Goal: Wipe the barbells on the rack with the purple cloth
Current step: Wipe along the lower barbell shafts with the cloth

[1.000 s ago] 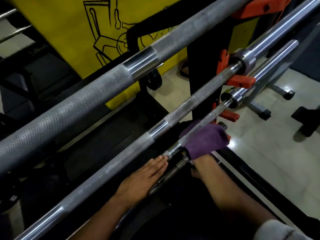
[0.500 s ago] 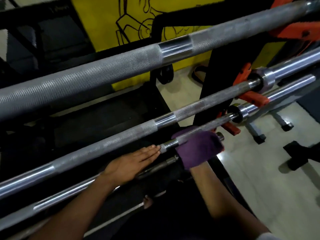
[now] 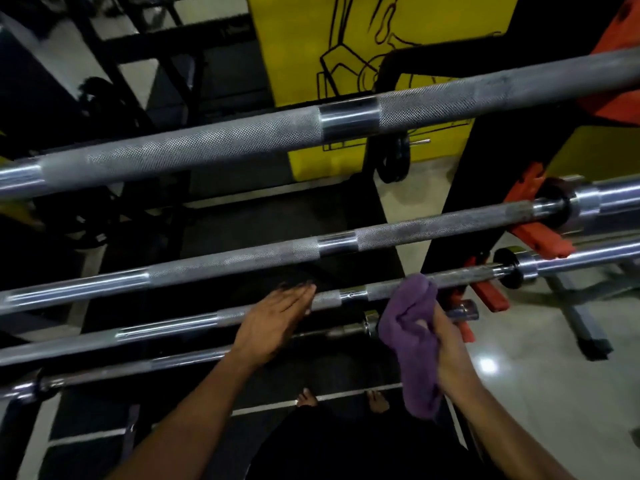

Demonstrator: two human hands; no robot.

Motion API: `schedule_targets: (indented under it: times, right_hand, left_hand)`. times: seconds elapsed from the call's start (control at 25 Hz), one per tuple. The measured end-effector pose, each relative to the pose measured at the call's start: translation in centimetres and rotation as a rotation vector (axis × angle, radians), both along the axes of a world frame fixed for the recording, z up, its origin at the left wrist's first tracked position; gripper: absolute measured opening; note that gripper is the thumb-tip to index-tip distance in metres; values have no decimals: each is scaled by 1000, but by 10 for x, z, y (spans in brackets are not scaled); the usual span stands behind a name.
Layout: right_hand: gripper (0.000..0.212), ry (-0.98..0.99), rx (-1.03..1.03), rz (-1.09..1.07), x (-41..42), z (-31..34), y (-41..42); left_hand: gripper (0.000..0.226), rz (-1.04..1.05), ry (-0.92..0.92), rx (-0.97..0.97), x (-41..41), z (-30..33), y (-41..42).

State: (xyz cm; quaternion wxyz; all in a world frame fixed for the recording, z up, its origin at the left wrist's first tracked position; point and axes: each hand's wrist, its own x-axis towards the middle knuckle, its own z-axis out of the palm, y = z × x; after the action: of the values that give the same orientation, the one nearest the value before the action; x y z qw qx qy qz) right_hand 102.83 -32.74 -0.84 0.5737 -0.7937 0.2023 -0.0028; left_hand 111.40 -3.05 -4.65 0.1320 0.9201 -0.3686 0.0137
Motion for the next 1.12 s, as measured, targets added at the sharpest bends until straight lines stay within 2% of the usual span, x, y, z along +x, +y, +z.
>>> schedule_targets:
  times: [0.04, 0.08, 0.12, 0.2, 0.28, 0.36, 0.44, 0.48, 0.52, 0.56, 0.64, 0.68, 0.72, 0.8, 0.84, 0.88, 0.92, 0.96, 1.0, 1.04, 1.08, 1.12]
  right_hand:
    - [28, -96, -317, 145, 1, 7, 3]
    - [17, -241, -523, 262, 8, 14, 3]
    - [18, -390, -718, 370, 20, 12, 4]
    - [28, -413, -973, 526, 52, 10, 19]
    - [37, -245, -1116, 703, 75, 9, 39]
    - [46, -99, -1071, 811, 103, 8, 46]
    - [50, 267, -798, 943, 137, 18, 43]
    - [51, 375, -692, 973, 146, 22, 45]
    - [50, 375, -690, 991, 148, 20, 47]
    - [49, 280, -779, 993, 141, 15, 44]
    - [50, -28, -1065, 921, 115, 8, 38]
    - [50, -89, -1094, 921, 111, 7, 36]
    - [50, -18, -1036, 939, 116, 8, 34]
    - [49, 304, -761, 962, 141, 16, 38]
    - [49, 387, -680, 967, 149, 17, 39]
    - [50, 363, -691, 990, 149, 16, 38]
    - [51, 229, -779, 997, 142, 14, 33]
    - [51, 26, -867, 952, 128, 9, 23]
    - [54, -168, -848, 888, 107, 5, 9]
    - [58, -314, -742, 852, 87, 1, -6]
    - [60, -362, -581, 822, 69, -3, -22]
    - [56, -310, -404, 794, 52, -7, -33]
  left_hand:
    - [52, 92, -2, -13, -9, -3, -6]
    - [57, 178, 30, 8, -16, -1, -13]
    - [64, 251, 12, 14, -21, -1, -19]
    - [61, 325, -5, 36, -30, -3, -27]
    - [52, 357, -29, 52, -35, -3, -25]
    - [52, 413, -41, 44, -42, -4, -17]
    - [52, 491, -35, 21, -49, -7, -14]
    - [51, 515, -21, 1, -50, -8, -16]
    - [52, 536, -14, -21, -52, -8, -19]
    - [53, 549, -7, -36, -53, -8, -21]
    - [54, 559, 11, -57, -52, -9, -24]
    - [54, 566, 9, -70, -52, -11, -25]
    - [54, 575, 3, -83, -52, -13, -25]
    - [53, 579, 0, -94, -53, -17, -24]
    - [53, 578, 8, -99, -54, -19, -25]
    - [53, 579, 13, -111, -54, -19, -24]
    - [53, 581, 19, -124, -53, -18, -24]
    - [53, 580, 28, -142, -51, -18, -23]
    - [54, 578, 34, -154, -50, -17, -23]
    - [54, 580, 37, -154, -50, -16, -23]
    - [55, 579, 37, -146, -51, -15, -24]
    - [56, 574, 43, -146, -50, -13, -24]
